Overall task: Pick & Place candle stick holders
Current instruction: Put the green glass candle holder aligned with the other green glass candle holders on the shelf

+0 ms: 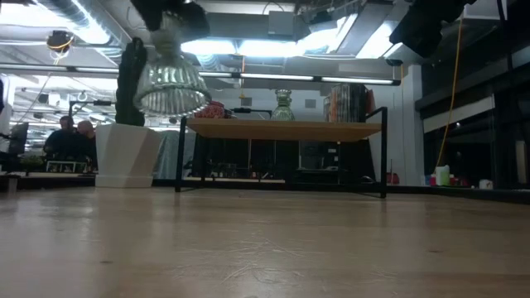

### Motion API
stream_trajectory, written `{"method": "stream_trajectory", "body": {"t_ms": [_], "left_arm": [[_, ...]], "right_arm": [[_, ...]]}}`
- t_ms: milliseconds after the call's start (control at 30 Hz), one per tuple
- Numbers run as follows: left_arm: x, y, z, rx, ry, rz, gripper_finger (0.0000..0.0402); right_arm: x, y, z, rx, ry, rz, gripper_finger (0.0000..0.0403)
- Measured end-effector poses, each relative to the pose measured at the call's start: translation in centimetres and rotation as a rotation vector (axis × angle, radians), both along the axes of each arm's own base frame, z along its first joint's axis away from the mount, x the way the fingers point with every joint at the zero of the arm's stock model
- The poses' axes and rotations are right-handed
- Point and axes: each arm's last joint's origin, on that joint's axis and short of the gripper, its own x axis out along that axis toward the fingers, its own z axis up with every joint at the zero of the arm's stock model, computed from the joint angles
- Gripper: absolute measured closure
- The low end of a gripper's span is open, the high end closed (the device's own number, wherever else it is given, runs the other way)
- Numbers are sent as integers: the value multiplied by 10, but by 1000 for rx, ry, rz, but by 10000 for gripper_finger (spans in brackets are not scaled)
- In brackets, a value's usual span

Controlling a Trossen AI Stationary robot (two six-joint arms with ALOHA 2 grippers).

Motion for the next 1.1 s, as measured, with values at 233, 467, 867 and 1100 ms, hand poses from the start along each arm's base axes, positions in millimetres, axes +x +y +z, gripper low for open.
{"method": "stream_trajectory", "body": {"t_ms": [233,467,867,1100], "left_arm": [[6,29,22,53,-36,1,221],[10,63,40,58,-89,103,222],[9,120,67,113,-179,330,222],[9,144,72,159,-242,394,222]], "right_arm": [[0,0,0,0,0,0,395],[0,0,0,1,-1,0,395],[2,0,3,5,-39,-3,395],[6,-2,8,-44,-102,-66,395]]}}
